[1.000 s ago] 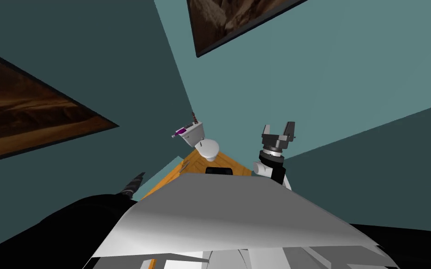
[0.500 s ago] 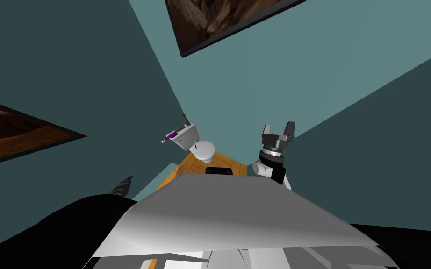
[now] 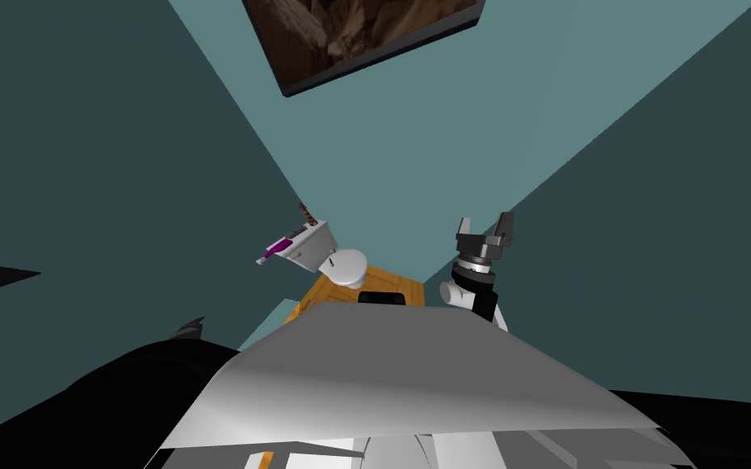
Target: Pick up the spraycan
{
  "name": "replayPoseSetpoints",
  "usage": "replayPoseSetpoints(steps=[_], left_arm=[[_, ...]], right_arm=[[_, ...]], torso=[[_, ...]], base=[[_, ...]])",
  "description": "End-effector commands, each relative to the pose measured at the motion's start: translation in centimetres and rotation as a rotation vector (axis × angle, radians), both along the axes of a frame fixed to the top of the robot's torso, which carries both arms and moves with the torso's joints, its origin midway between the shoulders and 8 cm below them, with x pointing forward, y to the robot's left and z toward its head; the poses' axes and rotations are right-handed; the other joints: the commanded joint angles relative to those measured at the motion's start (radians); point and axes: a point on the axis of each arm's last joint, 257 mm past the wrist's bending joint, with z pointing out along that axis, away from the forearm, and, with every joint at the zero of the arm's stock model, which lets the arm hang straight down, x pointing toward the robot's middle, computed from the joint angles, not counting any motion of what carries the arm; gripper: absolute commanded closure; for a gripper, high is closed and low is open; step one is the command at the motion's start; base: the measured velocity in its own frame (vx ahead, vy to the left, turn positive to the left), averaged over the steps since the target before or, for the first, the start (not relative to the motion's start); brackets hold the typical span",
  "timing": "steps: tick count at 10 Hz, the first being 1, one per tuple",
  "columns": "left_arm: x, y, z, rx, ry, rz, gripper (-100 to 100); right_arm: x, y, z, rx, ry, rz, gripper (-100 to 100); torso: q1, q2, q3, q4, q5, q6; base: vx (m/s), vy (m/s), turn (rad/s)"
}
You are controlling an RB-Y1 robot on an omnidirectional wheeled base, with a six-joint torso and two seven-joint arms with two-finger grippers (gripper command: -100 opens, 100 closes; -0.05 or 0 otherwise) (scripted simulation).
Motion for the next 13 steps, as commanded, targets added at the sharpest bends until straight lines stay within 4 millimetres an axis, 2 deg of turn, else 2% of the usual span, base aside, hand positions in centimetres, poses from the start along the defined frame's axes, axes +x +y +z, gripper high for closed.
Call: replayPoseSetpoints(steps=[1, 2, 3, 4, 5, 7, 9, 11, 12, 13], left_arm=[[-1.5, 0.9, 0.3, -0.006, -0.014, 0.054, -100], [-2.5, 2.1, 1.0, -0.011, -0.023, 0.111, -100], [-3.1, 2.3, 1.1, -0.014, -0.033, 0.132, -100], [-4.7, 3.5, 1.9, -0.018, -0.047, 0.205, -100], [-4.7, 3.5, 1.9, -0.02, -0.053, 0.21, -100], [-7.3, 5.2, 3.2, -0.033, -0.089, 0.341, -100], [-8.0, 5.3, 3.3, -0.032, -0.097, 0.361, -100], [-9.5, 6.0, 3.9, -0.038, -0.12, 0.435, -100], [-11.1, 6.5, 4.5, -0.043, -0.143, 0.507, -100], [-11.1, 6.5, 4.5, -0.043, -0.143, 0.507, -100]], right_arm=[[0.0, 0.0, 0.0, 0.0, 0.0, 0.0, 0], [0.0, 0.0, 0.0, 0.0, 0.0, 0.0, 0], [0.0, 0.0, 0.0, 0.0, 0.0, 0.0, 0], [0.0, 0.0, 0.0, 0.0, 0.0, 0.0, 0], [0.0, 0.0, 0.0, 0.0, 0.0, 0.0, 0], [0.0, 0.0, 0.0, 0.0, 0.0, 0.0, 0], [0.0, 0.0, 0.0, 0.0, 0.0, 0.0, 0], [0.0, 0.0, 0.0, 0.0, 0.0, 0.0, 0], [0.0, 0.0, 0.0, 0.0, 0.0, 0.0, 0], [0.0, 0.0, 0.0, 0.0, 0.0, 0.0, 0]], torso=[[0.0, 0.0, 0.0, 0.0, 0.0, 0.0], [0.0, 0.0, 0.0, 0.0, 0.0, -0.002], [0.0, -0.001, -0.001, 0.0, 0.0, 0.0], [0.0, -0.001, 0.0, 0.0, 0.0, -0.002], [0.0, -0.001, -0.001, 0.0, 0.0, 0.0], [0.001, -0.002, -0.001, 0.0, 0.0, -0.001], [0.001, -0.004, -0.002, -0.001, 0.0, -0.002], [0.0, -0.002, -0.001, 0.0, 0.0, -0.001], [0.001, -0.002, -0.001, 0.0, 0.0, -0.002], [0.001, -0.003, -0.002, -0.001, 0.0, -0.001]], base=[[0.036, -0.018, -0.166], [0.064, -0.031, -0.359], [0.054, -0.01, -0.179], [0.057, -0.018, -0.316], [0.053, -0.001, -0.182], [0.086, 0.004, -0.355], [0.071, 0.005, -0.107], [0.064, 0.003, -0.242], [0.085, 0.015, -0.303], [0.072, 0.025, -0.126]])
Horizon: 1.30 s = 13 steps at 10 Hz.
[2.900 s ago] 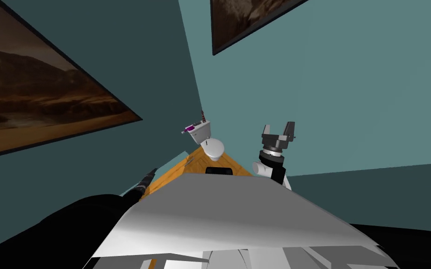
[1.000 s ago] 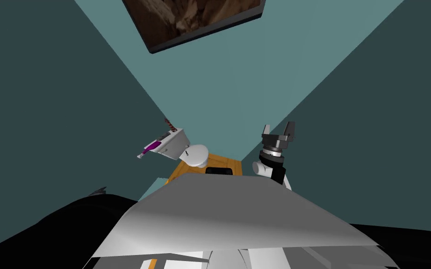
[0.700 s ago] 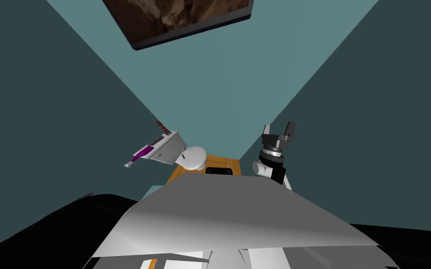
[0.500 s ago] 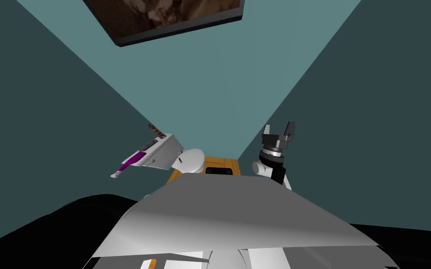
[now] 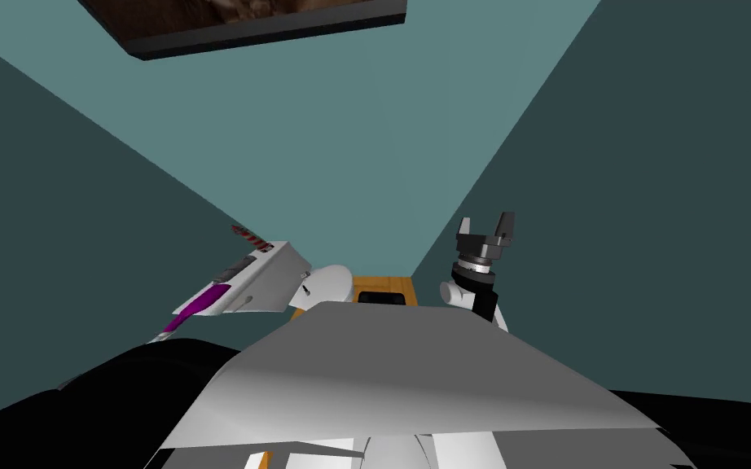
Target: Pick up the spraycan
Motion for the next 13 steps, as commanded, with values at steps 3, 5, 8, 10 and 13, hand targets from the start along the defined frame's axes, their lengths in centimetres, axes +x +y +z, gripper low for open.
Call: replayPoseSetpoints(steps=[3, 5, 8, 10, 13], left_arm=[[-1.8, 0.4, 0.5, -0.008, -0.017, 0.079, -100], [-3.2, 0.6, 0.8, -0.014, -0.046, 0.152, -100], [-5.8, 0.6, 1.2, -0.026, -0.088, 0.277, -100], [-6.0, 0.6, 1.3, -0.024, -0.078, 0.274, -100], [-7.1, 0.4, 1.3, -0.032, -0.105, 0.338, -100]], right_arm=[[0.0, 0.0, 0.0, 0.0, 0.0, 0.0, 0], [0.0, 0.0, 0.0, 0.0, 0.0, 0.0, 0], [0.0, 0.0, 0.0, 0.0, 0.0, 0.0, 0], [0.0, 0.0, 0.0, 0.0, 0.0, 0.0, 0], [0.0, 0.0, 0.0, 0.0, 0.0, 0.0, 0]], torso=[[0.0, -0.001, -0.001, 0.0, 0.0, 0.0], [0.0, 0.001, 0.001, 0.0, 0.0, 0.001], [0.0, 0.001, 0.0, 0.0, 0.0, 0.001], [0.003, -0.003, -0.002, -0.001, 0.001, 0.0], [0.0, 0.0, 0.0, 0.0, 0.0, 0.0]], base=[[0.072, 0.026, -0.122], [0.063, 0.031, -0.205], [0.077, 0.037, -0.182], [0.082, 0.053, -0.071], [0.053, 0.032, -0.102]])
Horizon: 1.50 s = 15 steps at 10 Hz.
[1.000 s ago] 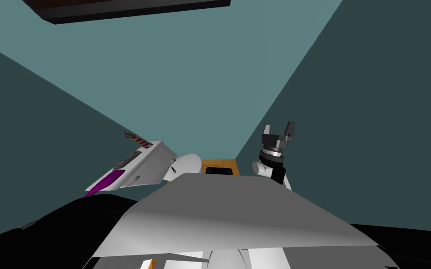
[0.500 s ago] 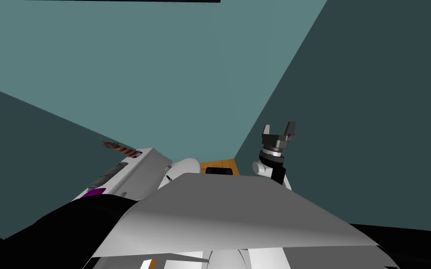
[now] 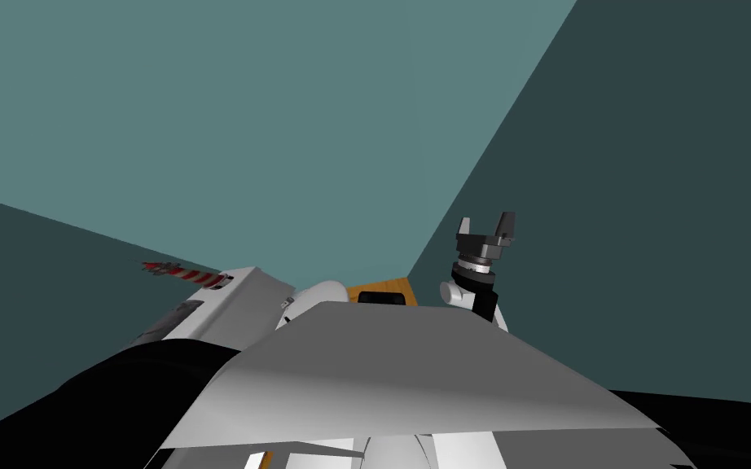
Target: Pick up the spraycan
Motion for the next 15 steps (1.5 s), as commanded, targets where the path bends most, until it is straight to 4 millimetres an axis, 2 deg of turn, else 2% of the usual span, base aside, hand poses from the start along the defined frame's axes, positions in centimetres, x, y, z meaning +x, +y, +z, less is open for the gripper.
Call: replayPoseSetpoints(steps=[1, 2, 4, 7, 8, 9, 11, 12, 14, 15], left_arm=[[-1.2, -0.3, -0.1, -0.006, -0.02, 0.06, -100], [-1.2, -0.3, -0.1, -0.006, -0.02, 0.06, -100], [-3.1, -1.0, -0.4, -0.021, -0.05, 0.159, -100], [-3.1, -1.0, -0.4, -0.021, -0.05, 0.159, -100], [-4.6, -1.9, -0.9, -0.037, -0.072, 0.237, -100], [-5.2, -2.3, -1.2, -0.045, -0.081, 0.266, -100], [-3.7, -2.4, -1.9, -0.044, -0.144, 0.287, -100], [-5.2, -2.3, -1.2, -0.042, -0.09, 0.274, -100], [-5.0, -2.3, -1.2, -0.048, -0.08, 0.263, -100], [-5.0, -2.3, -1.2, -0.047, -0.083, 0.266, 0]], right_arm=[[0.0, 0.0, 0.0, 0.0, 0.0, 0.0, 0], [0.0, 0.0, 0.0, 0.0, 0.0, 0.0, 0], [0.0, 0.0, 0.0, 0.0, 0.0, 0.0, 0], [0.0, 0.0, 0.0, 0.0, 0.0, 0.0, 0], [0.0, 0.0, 0.0, 0.0, 0.0, 0.0, 0], [0.0, 0.0, 0.0, 0.0, 0.0, 0.0, 0], [0.0, 0.0, 0.0, 0.0, 0.0, 0.0, 0], [0.0, 0.0, 0.0, 0.0, 0.0, 0.0, 0], [0.0, 0.0, 0.0, 0.0, 0.0, 0.0, 0], [0.0, 0.0, 0.0, 0.0, 0.0, 0.0, 0]], torso=[[0.0, 0.0, 0.0, 0.0, 0.0, 0.0], [0.001, -0.001, 0.0, 0.0, 0.0, 0.001], [0.003, -0.003, -0.002, -0.001, 0.0, 0.001], [0.001, -0.002, -0.001, 0.0, 0.0, 0.0], [-0.002, 0.001, 0.001, 0.0, 0.0, 0.0], [0.002, -0.002, -0.001, 0.0, 0.0, 0.002], [0.006, -0.004, -0.002, -0.001, 0.002, 0.0], [0.001, -0.001, -0.001, 0.0, 0.001, 0.0], [-0.004, 0.003, 0.001, 0.001, -0.001, 0.0], [-0.004, 0.003, 0.002, 0.001, -0.001, 0.0]], base=[[0.046, 0.05, -0.178], [0.067, 0.052, -0.116], [0.108, 0.085, -0.214], [0.045, 0.045, -0.013], [0.078, 0.072, -0.267], [0.117, 0.167, -0.256], [0.051, 0.081, 0.0], [-0.001, -0.01, 0.008], [-0.007, -0.016, 0.001], [0.0, 0.0, 0.0]])
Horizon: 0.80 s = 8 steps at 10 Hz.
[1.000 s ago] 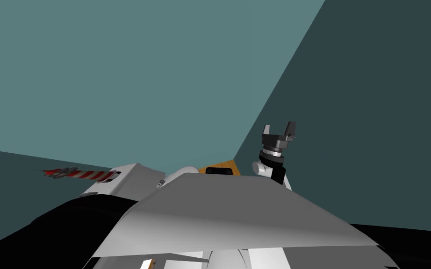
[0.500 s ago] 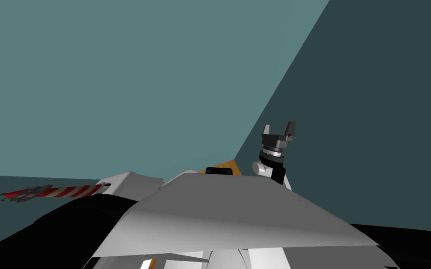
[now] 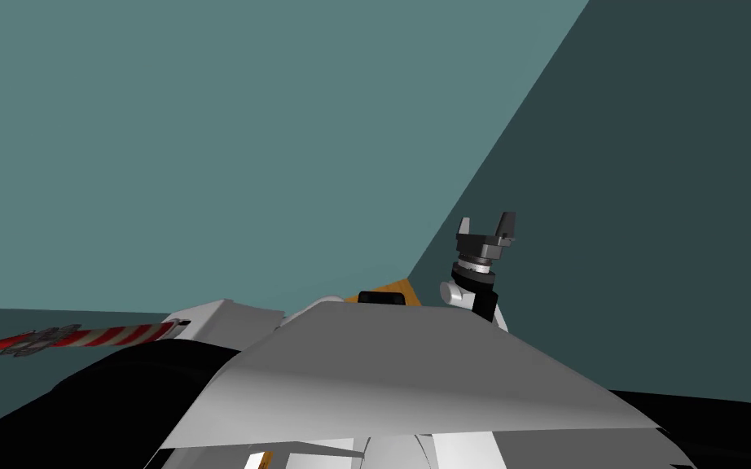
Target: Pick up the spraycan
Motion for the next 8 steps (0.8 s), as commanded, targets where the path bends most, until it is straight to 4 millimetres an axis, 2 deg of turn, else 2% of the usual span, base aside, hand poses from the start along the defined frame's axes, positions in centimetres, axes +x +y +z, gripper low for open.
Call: replayPoseSetpoints(steps=[1, 3, 5, 6, 8], left_arm=[[-0.48, -0.62, -1.1, 0.0, -0.007, 0.02, -100], [-0.71, -0.96, -1.67, -0.001, -0.01, 0.03, -100], [-0.65, -0.89, -1.55, 0.001, -0.015, 0.033, -100], [-0.68, -0.9, -1.56, 0.0, -0.012, 0.031, 100], [-0.65, -0.88, -1.55, 0.002, -0.014, 0.031, 100]], right_arm=[[0.0, 0.0, 0.0, 0.0, 0.0, 0.0, 0], [0.0, 0.0, 0.0, 0.0, 0.0, 0.0, 0], [0.0, 0.0, 0.0, 0.0, 0.0, 0.0, 0], [0.0, 0.0, 0.0, 0.0, 0.0, 0.0, 0], [0.0, 0.0, 0.0, 0.0, 0.0, 0.0, 0]], torso=[[0.0, 0.0, 0.0, 0.0, 0.0, 0.0], [0.004, 0.006, 0.003, 0.001, 0.001, 0.0], [0.004, 0.004, 0.003, 0.001, 0.001, 0.0], [0.002, 0.002, 0.001, 0.001, 0.001, 0.0], [0.001, 0.0, 0.0, 0.0, 0.001, 0.0]], base=[[-0.087, 0.044, -0.13], [-0.095, 0.056, -0.073], [-0.039, 0.037, -0.022], [0.0, 0.0, 0.0], [0.0, 0.0, 0.0]])
